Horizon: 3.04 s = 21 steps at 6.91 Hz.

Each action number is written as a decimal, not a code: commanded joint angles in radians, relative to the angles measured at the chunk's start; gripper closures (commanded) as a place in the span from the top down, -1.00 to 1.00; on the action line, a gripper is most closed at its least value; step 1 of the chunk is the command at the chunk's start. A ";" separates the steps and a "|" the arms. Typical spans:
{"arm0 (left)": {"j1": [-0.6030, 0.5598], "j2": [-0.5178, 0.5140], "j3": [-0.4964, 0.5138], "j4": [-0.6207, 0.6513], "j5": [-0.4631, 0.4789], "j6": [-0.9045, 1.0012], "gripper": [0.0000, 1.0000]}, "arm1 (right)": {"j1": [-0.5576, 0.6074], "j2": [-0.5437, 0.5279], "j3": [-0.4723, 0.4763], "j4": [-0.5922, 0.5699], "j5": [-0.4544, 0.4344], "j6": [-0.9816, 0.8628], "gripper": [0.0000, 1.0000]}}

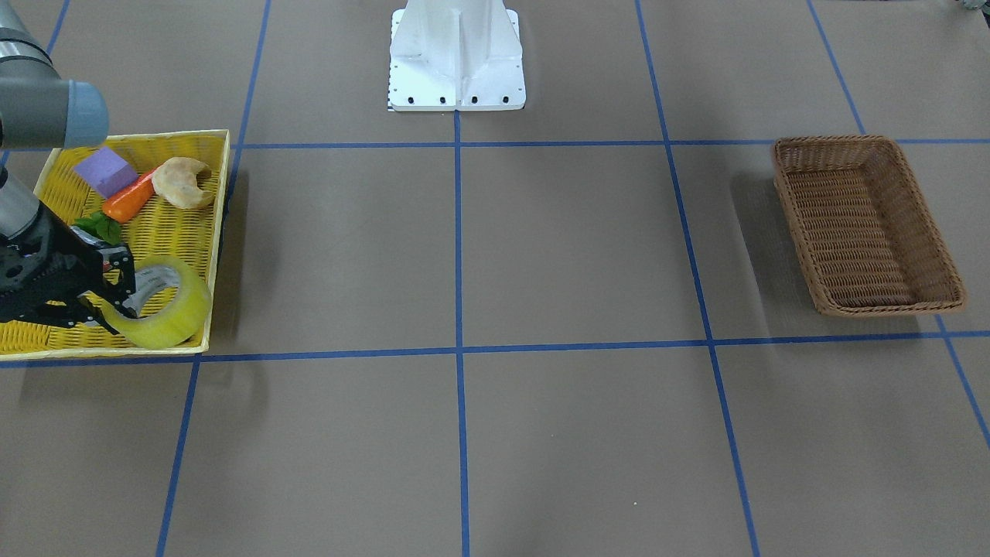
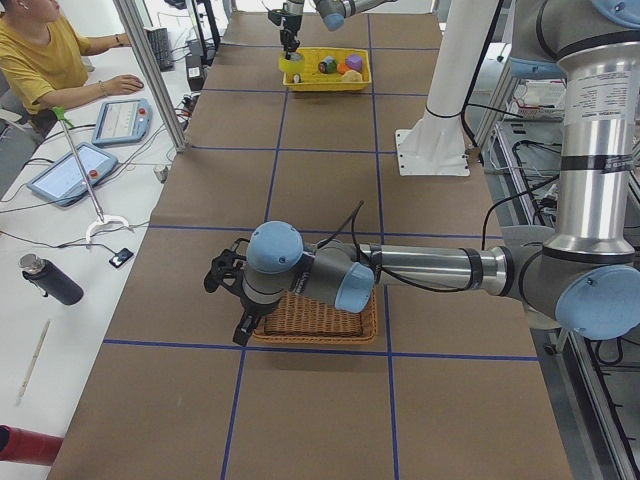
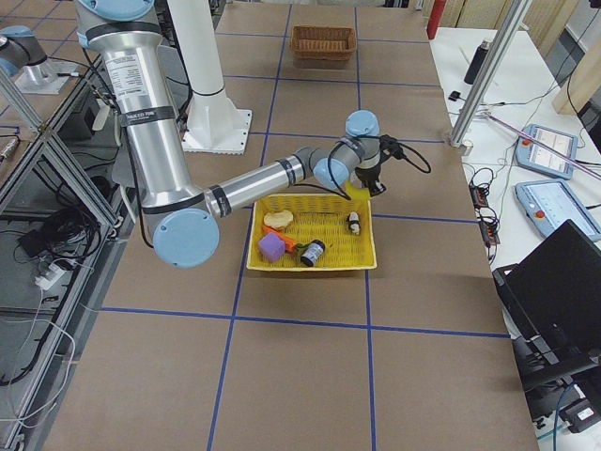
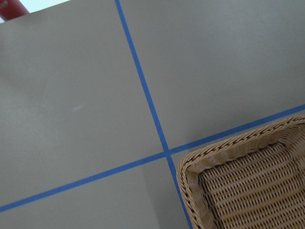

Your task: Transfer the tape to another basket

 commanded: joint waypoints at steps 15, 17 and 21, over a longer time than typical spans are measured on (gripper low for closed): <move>0.500 -0.277 -0.002 -0.836 -0.237 -1.083 0.97 | -0.710 0.661 -0.185 -0.027 -0.782 0.750 -1.00; 0.569 -0.302 -0.002 -0.900 -0.240 -1.088 0.96 | -0.715 0.671 -0.185 -0.009 -0.783 0.750 -1.00; 0.632 -0.308 -0.009 -0.986 -0.240 -1.179 0.96 | -0.730 0.672 -0.191 0.045 -0.814 0.750 -1.00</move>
